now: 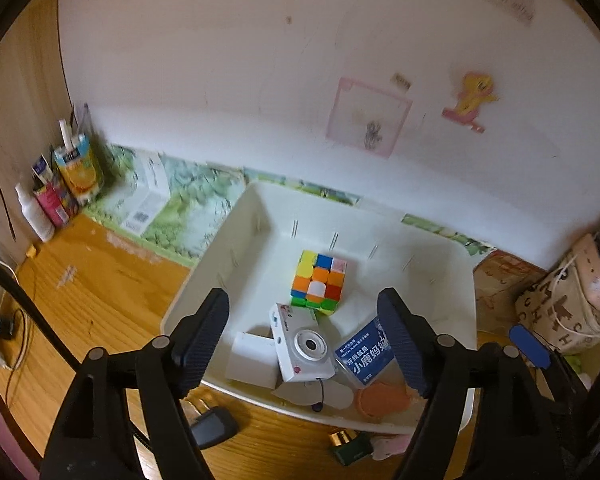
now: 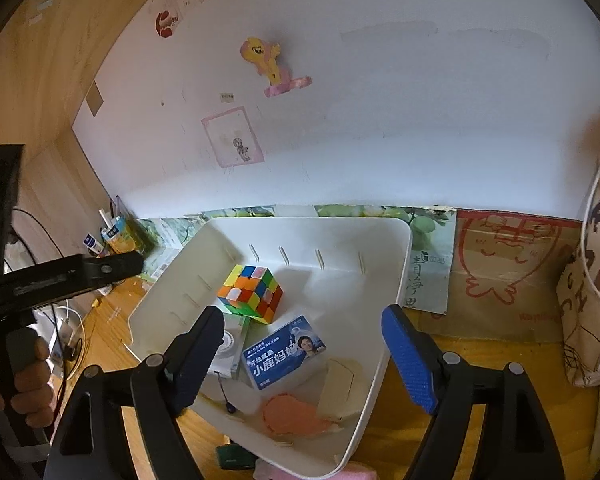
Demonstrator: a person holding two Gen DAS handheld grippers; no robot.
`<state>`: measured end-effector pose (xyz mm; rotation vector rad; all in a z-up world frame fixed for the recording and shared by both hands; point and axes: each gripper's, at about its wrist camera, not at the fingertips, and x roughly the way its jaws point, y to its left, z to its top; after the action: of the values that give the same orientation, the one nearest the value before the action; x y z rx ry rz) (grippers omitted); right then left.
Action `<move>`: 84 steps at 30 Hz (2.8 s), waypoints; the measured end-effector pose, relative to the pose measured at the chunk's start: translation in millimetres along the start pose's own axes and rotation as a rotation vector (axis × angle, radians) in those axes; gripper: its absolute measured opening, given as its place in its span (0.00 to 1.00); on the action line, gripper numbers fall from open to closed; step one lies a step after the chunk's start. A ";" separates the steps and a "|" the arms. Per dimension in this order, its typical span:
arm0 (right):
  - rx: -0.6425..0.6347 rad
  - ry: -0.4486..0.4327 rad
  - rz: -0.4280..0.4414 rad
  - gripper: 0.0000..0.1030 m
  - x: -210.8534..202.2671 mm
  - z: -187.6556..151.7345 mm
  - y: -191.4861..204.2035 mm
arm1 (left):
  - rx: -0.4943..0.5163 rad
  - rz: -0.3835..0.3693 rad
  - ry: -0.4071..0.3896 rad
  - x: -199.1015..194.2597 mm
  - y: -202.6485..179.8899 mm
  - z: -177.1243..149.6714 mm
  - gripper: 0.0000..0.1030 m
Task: Organize rigid objects
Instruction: 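Withdraw both tools from the bin toward the remaining desk items, then grasp the black case with the left tool while the right tool grasps the pink hair roller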
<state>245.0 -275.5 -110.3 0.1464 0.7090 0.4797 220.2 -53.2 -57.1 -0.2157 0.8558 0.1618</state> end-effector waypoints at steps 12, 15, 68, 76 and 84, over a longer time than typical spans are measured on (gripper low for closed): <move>0.141 -0.031 -0.028 0.83 -40.2 -10.9 6.5 | 0.074 -0.030 -0.074 -61.3 31.2 -10.6 0.78; 0.173 -0.038 -0.030 0.83 -49.6 -14.1 5.8 | 0.092 -0.012 -0.070 -69.8 40.7 -14.7 0.78; 0.906 0.276 0.021 0.69 -1.1 -139.0 -58.6 | 0.084 0.070 0.489 48.8 95.9 -120.2 0.78; 0.881 0.264 0.011 0.55 3.5 -136.7 -56.6 | 0.096 0.090 0.527 68.0 93.1 -119.3 0.78; 0.846 0.256 0.020 0.42 9.8 -136.6 -52.5 | 0.099 0.101 0.545 81.4 92.1 -117.1 0.78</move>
<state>181.4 -321.4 -234.1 0.8976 1.1317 0.1901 166.4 10.7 -205.0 -0.1233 1.4149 0.1559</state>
